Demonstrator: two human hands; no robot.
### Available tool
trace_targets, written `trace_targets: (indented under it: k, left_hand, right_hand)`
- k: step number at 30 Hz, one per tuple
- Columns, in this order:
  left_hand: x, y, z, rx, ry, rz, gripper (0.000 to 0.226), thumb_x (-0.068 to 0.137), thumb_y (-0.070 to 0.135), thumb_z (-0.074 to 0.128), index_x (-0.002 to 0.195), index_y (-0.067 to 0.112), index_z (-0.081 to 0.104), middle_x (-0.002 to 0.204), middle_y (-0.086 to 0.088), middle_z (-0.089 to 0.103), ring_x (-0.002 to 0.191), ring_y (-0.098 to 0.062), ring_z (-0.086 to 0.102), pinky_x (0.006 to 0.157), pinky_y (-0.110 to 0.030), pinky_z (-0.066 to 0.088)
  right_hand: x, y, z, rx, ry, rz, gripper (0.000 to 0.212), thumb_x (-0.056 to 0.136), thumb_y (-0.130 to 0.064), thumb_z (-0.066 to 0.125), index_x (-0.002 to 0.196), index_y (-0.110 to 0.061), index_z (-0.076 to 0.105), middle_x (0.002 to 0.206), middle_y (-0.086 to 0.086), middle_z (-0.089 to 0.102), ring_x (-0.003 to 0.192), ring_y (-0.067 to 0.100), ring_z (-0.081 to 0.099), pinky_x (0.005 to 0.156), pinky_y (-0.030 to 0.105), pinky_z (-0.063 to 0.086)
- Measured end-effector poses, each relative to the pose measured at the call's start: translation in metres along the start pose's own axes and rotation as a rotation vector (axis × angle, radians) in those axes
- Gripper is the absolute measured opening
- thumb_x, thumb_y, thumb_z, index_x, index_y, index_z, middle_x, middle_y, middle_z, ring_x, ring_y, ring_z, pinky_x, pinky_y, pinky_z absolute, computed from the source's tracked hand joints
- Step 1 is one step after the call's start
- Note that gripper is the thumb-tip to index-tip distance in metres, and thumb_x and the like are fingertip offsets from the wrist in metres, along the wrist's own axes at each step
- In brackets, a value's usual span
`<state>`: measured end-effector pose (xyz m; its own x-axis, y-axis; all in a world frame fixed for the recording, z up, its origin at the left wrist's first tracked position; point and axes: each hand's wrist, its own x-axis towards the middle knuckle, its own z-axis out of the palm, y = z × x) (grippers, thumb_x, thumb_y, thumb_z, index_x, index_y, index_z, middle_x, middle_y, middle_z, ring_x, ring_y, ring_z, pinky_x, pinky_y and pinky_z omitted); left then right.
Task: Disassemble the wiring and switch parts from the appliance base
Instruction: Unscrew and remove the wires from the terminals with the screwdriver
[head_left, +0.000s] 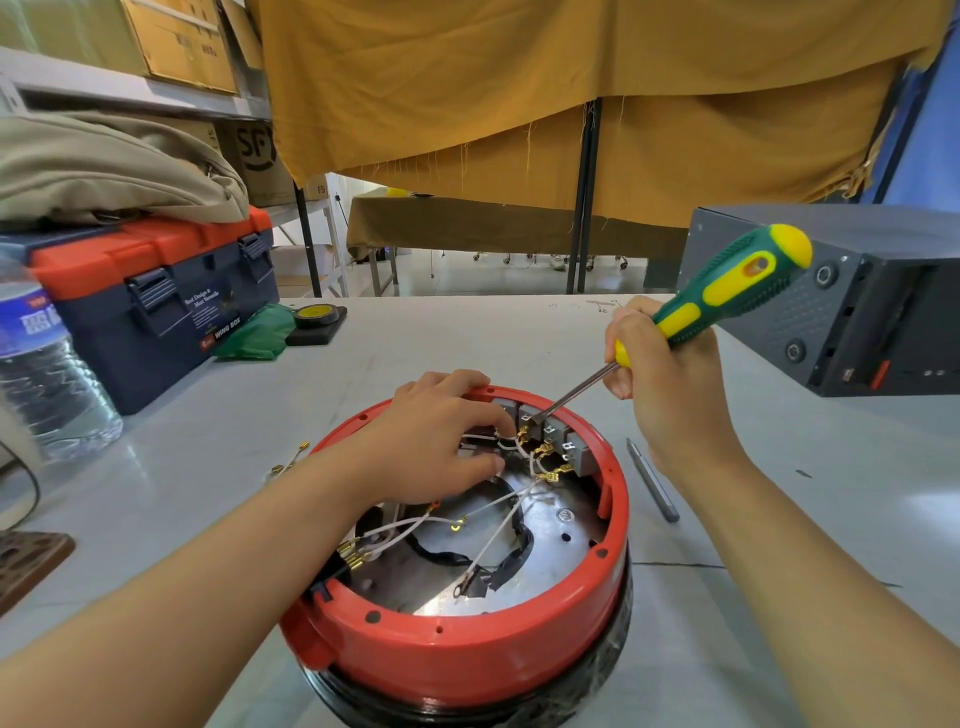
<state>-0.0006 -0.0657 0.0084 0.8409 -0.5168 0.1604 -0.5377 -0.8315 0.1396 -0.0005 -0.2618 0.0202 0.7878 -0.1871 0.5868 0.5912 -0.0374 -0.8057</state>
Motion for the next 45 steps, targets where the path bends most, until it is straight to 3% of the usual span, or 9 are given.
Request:
trace_targets:
  k: [7, 12, 19, 24, 29, 34, 45]
  left_hand:
    - [0.0003, 0.0013, 0.0000, -0.012, 0.003, -0.005, 0.031, 0.088, 0.043, 0.055, 0.118, 0.043, 0.055, 0.149, 0.003, 0.029, 0.135, -0.021, 0.026, 0.112, -0.041, 0.022]
    - [0.0002, 0.0010, 0.0008, -0.014, 0.021, -0.003, 0.030, 0.087, 0.041, 0.057, 0.117, 0.042, 0.057, 0.147, 0.001, 0.032, 0.134, -0.022, 0.029, 0.111, -0.042, 0.024]
    - [-0.0001, 0.0009, 0.0007, -0.022, 0.020, 0.001, 0.029, 0.087, 0.042, 0.057, 0.116, 0.042, 0.057, 0.147, 0.003, 0.031, 0.134, -0.021, 0.029, 0.111, -0.042, 0.024]
    - [-0.0004, 0.0004, 0.0000, -0.026, 0.014, -0.001, 0.029, 0.087, 0.042, 0.056, 0.116, 0.043, 0.057, 0.148, 0.004, 0.030, 0.134, -0.020, 0.028, 0.111, -0.042, 0.024]
    - [0.0004, 0.0004, 0.0003, -0.019, 0.008, -0.002, 0.030, 0.087, 0.043, 0.056, 0.117, 0.043, 0.056, 0.148, 0.003, 0.030, 0.135, -0.021, 0.027, 0.112, -0.042, 0.023]
    - [0.0002, 0.0001, 0.0004, -0.017, 0.002, -0.003, 0.031, 0.087, 0.043, 0.056, 0.118, 0.044, 0.055, 0.149, 0.002, 0.029, 0.135, -0.020, 0.026, 0.112, -0.043, 0.022]
    - [0.0001, -0.0005, 0.0007, -0.025, 0.004, -0.002, 0.030, 0.087, 0.043, 0.056, 0.117, 0.044, 0.056, 0.149, 0.004, 0.029, 0.136, -0.020, 0.025, 0.112, -0.042, 0.022]
  right_hand:
    - [-0.0034, 0.0077, 0.0024, -0.014, 0.021, 0.052, 0.026, 0.077, -0.020, 0.048, 0.052, -0.014, 0.044, 0.043, -0.009, 0.038, 0.041, 0.005, 0.037, 0.042, 0.015, 0.031]
    - [-0.0007, 0.0054, 0.0001, 0.019, 0.030, 0.034, 0.034, 0.076, -0.021, 0.050, 0.042, -0.027, 0.048, 0.045, -0.008, 0.041, 0.042, 0.006, 0.038, 0.043, 0.015, 0.032]
    - [-0.0002, 0.0017, -0.0015, 0.007, 0.050, -0.036, 0.034, 0.079, -0.021, 0.050, 0.045, -0.029, 0.050, 0.045, -0.009, 0.044, 0.043, 0.005, 0.041, 0.046, 0.016, 0.033]
    - [-0.0036, 0.0006, 0.0006, -0.032, 0.027, -0.060, 0.024, 0.079, -0.023, 0.050, 0.055, -0.018, 0.047, 0.044, -0.012, 0.044, 0.045, 0.004, 0.043, 0.047, 0.010, 0.033]
    - [-0.0029, -0.0010, 0.0011, -0.010, 0.003, -0.032, 0.025, 0.080, -0.023, 0.049, 0.055, -0.018, 0.045, 0.043, -0.011, 0.042, 0.043, 0.004, 0.042, 0.045, 0.011, 0.033]
    - [-0.0005, 0.0025, -0.0010, 0.008, 0.074, 0.032, 0.036, 0.091, -0.011, 0.049, 0.056, -0.018, 0.047, 0.041, -0.013, 0.041, 0.041, 0.003, 0.042, 0.042, 0.013, 0.034]
    - [0.0021, 0.0061, -0.0034, 0.086, 0.165, 0.160, 0.028, 0.089, -0.009, 0.047, 0.062, -0.008, 0.044, 0.042, -0.008, 0.036, 0.039, 0.007, 0.032, 0.040, 0.018, 0.030]
